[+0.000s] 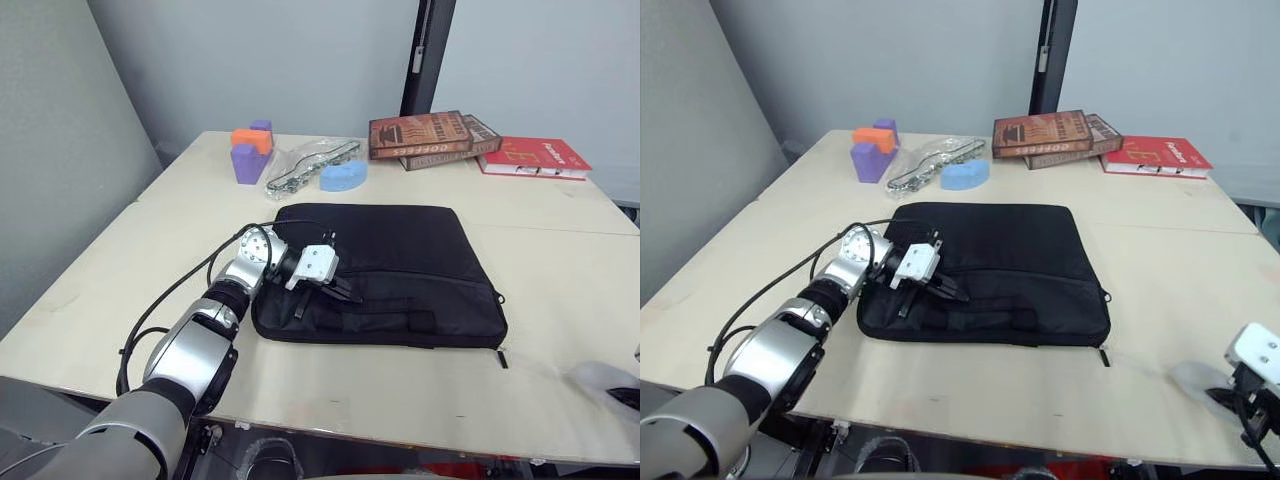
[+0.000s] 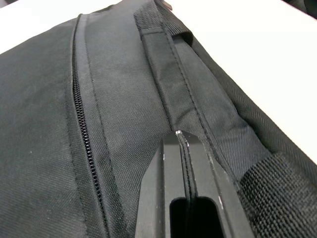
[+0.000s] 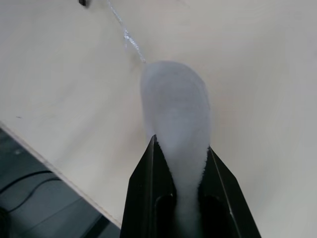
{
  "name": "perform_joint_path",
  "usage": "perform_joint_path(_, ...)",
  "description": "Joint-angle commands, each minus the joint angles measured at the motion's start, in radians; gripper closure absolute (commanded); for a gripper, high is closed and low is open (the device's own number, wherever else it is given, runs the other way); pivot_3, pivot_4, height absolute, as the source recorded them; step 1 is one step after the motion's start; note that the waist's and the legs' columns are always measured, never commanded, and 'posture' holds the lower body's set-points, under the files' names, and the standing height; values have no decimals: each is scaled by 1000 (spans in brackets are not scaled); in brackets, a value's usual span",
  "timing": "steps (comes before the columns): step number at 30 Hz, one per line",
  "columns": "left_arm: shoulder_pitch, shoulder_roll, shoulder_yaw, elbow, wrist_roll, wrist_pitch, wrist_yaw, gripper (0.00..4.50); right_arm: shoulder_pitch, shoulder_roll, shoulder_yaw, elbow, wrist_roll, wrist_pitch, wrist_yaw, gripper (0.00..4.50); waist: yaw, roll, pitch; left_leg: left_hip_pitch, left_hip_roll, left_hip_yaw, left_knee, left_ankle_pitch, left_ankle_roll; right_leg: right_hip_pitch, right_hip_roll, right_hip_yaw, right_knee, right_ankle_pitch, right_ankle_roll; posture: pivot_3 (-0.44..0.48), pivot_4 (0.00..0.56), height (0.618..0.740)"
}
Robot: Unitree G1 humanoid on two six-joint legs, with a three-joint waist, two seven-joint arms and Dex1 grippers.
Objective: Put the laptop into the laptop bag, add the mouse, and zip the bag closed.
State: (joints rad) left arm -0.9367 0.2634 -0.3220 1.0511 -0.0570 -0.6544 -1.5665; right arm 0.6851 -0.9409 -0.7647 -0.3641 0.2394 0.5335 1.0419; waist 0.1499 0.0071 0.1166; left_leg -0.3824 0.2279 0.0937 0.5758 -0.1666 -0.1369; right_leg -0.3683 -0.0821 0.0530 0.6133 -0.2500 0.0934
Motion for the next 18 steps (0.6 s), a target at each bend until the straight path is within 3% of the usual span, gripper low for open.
perform_joint_path(1, 19, 24, -43, 56, 92, -19, -9, 4500, -38, -23, 5, 60, -56, -18, -43, 4484, -1, 1, -1, 0, 0, 0, 0, 0, 0, 0, 0, 0, 0, 0, 0, 0, 150, 740)
perform_joint_path(7, 17, 27, -48, 73, 113, -43, -4, 4500, -120, -50, 41, 131, -98, -31, -88, 4484, 0, 4, -3, 0, -1, 1, -1, 0, 0, 0, -1, 0, 0, 0, 1, 0, 150, 740)
perform_joint_path(18, 32, 35, -67, 95, 146, -98, 7, 4500, -263, -20, 164, 84, -126, -10, -201, 4484, -4, 5, -3, 1, -3, 1, -1, 1, 2, 1, -3, 0, -1, 1, 3, 0, 150, 740)
